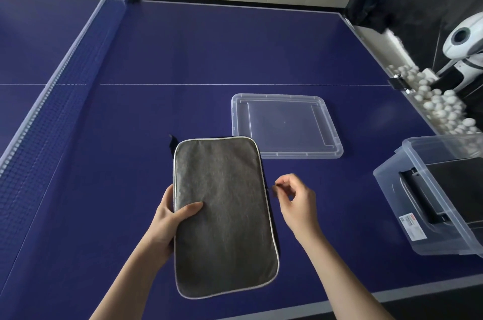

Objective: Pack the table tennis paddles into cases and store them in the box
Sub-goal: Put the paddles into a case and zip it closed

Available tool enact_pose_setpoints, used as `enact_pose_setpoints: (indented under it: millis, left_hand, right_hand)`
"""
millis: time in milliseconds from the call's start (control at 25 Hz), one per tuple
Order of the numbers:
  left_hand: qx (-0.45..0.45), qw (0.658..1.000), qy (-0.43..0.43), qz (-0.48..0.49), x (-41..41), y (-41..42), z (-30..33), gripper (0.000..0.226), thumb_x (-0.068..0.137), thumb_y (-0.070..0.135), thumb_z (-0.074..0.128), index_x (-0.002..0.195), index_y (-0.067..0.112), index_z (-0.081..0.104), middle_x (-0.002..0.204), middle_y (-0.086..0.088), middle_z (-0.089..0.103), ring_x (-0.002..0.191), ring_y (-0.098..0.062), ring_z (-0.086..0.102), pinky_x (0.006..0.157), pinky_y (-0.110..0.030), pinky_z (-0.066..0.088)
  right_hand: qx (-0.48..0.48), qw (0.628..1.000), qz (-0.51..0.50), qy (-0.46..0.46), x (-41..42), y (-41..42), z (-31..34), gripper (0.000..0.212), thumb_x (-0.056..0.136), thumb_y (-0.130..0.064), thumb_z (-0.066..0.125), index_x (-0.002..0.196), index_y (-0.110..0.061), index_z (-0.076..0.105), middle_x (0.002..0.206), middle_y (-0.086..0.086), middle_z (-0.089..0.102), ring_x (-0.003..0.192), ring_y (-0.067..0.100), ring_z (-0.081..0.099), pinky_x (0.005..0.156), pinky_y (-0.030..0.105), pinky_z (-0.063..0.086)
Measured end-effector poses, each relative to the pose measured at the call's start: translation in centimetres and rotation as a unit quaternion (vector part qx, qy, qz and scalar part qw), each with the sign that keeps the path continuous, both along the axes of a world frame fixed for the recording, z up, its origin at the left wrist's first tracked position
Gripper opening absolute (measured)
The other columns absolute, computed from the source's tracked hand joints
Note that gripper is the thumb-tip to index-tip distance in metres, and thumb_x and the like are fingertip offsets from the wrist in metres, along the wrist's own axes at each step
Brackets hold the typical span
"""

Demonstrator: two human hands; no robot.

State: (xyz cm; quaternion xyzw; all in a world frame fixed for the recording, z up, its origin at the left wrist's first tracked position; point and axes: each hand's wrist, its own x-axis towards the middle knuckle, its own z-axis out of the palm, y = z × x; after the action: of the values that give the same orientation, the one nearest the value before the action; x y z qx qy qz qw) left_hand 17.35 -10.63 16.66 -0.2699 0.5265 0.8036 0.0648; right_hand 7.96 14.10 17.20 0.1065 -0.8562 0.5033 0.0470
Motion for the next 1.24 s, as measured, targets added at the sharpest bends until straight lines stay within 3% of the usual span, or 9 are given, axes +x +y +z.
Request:
enact_pose_setpoints:
  millis: [280, 520, 720, 960, 1120, 1240]
  left_hand:
    - [-0.049, 0.99, 0.034, -0.126, 0.1, -0.7, 1.3, 0.077, 0.052, 0.018, 0.088, 0.12, 0.035, 0.055, 0.107, -0.002, 0.072, 0.095, -0.025, 0.071, 0.069, -0.036, 0.059]
    - [-0.177, 0.959, 0.043, -0.217, -0.4, -1.2, 2.6, 0.076, 0.069, 0.001, 0.083, 0.123, 0.04, 0.046, 0.093, -0.013, 0.074, 0.084, -0.03, 0.072, 0.067, -0.038, 0.06]
    - [-0.339, 0.895, 0.056, -0.283, -1.3, -1.6, 3.6, 0.076, 0.069, 0.012, 0.082, 0.121, 0.047, 0.041, 0.092, 0.004, 0.076, 0.084, -0.012, 0.072, 0.084, -0.039, 0.057]
    - [-0.446, 0.824, 0.048, -0.347, -2.3, -1.2, 3.7, 0.075, 0.065, 0.03, 0.08, 0.115, 0.059, 0.033, 0.094, 0.012, 0.073, 0.078, -0.003, 0.068, 0.076, -0.028, 0.058]
    - [-0.46, 0.808, 0.042, -0.366, -2.5, -0.9, 3.2, 0.077, 0.067, 0.033, 0.08, 0.125, 0.052, 0.033, 0.1, 0.017, 0.069, 0.081, -0.002, 0.068, 0.076, -0.024, 0.058]
    - [-0.471, 0.805, 0.036, -0.36, -2.4, -0.8, 2.7, 0.078, 0.065, 0.035, 0.079, 0.128, 0.049, 0.035, 0.099, 0.013, 0.071, 0.082, -0.005, 0.067, 0.079, -0.031, 0.057]
  right_hand:
    - [-0.015, 0.998, -0.049, -0.041, -1.7, 0.6, 0.3, 0.018, 0.085, 0.004, 0.062, 0.083, -0.014, 0.061, 0.074, -0.004, 0.066, 0.069, 0.015, 0.064, 0.063, 0.01, 0.047]
    - [0.056, 0.998, -0.01, -0.039, -3.3, 0.7, 1.2, 0.012, 0.085, 0.002, 0.063, 0.085, -0.01, 0.061, 0.075, -0.004, 0.062, 0.069, 0.007, 0.059, 0.061, 0.005, 0.042]
    - [0.119, 0.99, 0.061, 0.037, -3.8, -1.2, 2.5, 0.009, 0.083, 0.007, 0.061, 0.085, -0.001, 0.061, 0.077, -0.002, 0.06, 0.066, 0.003, 0.053, 0.063, 0.001, 0.036]
    - [0.124, 0.972, 0.151, 0.129, -3.4, -4.3, 4.8, 0.01, 0.085, 0.004, 0.06, 0.087, -0.006, 0.058, 0.083, -0.002, 0.059, 0.072, 0.009, 0.051, 0.067, 0.006, 0.036]
    - [0.159, 0.95, 0.205, 0.172, -2.2, -5.6, 5.3, 0.011, 0.086, 0.003, 0.057, 0.087, -0.007, 0.056, 0.085, 0.002, 0.057, 0.073, 0.013, 0.051, 0.066, 0.015, 0.038]
    - [0.186, 0.937, 0.23, 0.186, -1.9, -5.9, 5.1, 0.01, 0.086, 0.003, 0.056, 0.087, -0.007, 0.055, 0.085, 0.002, 0.055, 0.074, 0.017, 0.051, 0.065, 0.02, 0.039]
